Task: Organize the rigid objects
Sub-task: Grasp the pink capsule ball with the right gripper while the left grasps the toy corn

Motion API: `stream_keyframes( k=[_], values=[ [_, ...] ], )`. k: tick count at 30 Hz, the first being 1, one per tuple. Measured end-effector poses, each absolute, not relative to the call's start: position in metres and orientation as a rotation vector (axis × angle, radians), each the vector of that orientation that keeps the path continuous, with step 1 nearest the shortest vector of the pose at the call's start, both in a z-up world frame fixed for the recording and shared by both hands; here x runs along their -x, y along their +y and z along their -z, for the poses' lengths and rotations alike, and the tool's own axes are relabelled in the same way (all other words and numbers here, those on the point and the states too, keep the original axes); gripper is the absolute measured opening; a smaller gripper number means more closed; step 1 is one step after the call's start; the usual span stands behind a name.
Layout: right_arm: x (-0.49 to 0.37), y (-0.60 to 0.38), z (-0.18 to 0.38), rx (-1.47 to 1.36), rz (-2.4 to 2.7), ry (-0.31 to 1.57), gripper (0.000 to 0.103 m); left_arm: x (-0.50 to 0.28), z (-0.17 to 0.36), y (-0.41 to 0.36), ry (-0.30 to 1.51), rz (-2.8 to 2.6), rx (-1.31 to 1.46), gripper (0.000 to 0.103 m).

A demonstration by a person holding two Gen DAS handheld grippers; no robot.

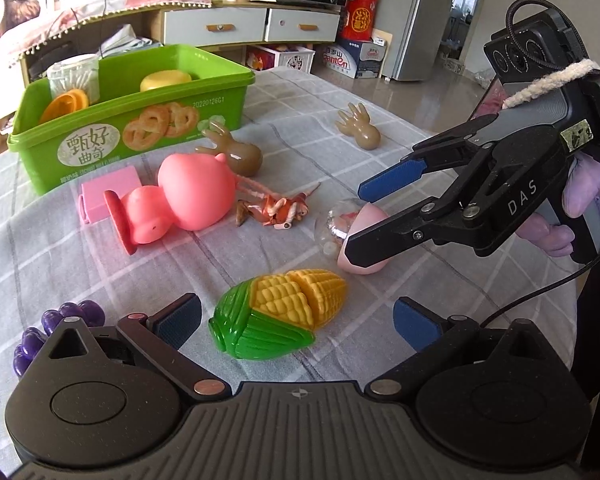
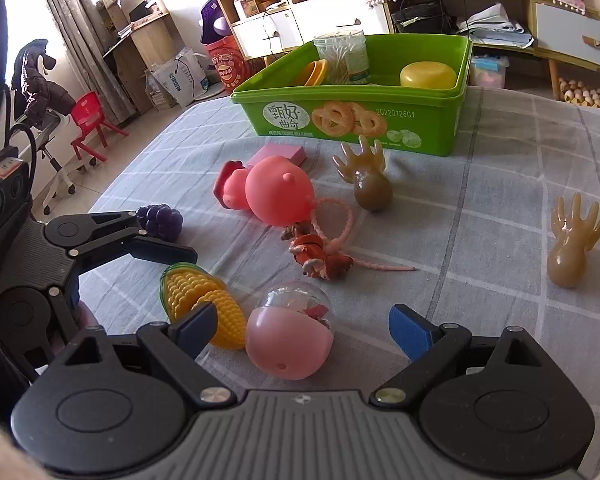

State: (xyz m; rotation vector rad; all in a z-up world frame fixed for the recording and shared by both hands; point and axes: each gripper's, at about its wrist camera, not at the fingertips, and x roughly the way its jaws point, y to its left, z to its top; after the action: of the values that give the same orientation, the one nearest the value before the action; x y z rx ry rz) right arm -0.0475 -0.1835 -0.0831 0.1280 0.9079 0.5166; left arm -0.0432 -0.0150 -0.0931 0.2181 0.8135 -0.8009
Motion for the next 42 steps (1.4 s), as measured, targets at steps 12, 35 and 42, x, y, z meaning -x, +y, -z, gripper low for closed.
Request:
stream_keyframes(
  k=[12, 35, 42],
  values=[
    [0.050, -0.183, 0.081, -0.122, -0.534, 0.893, 0.059, 0.041, 0.093, -0.018, 0.808, 0.798, -0.202, 0.075],
    [0.041, -0.186, 0.077, -0.140, -0.480, 0.901, 0.023, 0.032, 0.073, -0.006, 0.793, 0.731, -0.161, 0.050],
    [0.034, -0.189, 0.068, -0.158, -0.448, 0.879, 0.023, 0.030, 0.057, -0.002, 0.746, 0.704, -0.132, 0.050]
  ],
)
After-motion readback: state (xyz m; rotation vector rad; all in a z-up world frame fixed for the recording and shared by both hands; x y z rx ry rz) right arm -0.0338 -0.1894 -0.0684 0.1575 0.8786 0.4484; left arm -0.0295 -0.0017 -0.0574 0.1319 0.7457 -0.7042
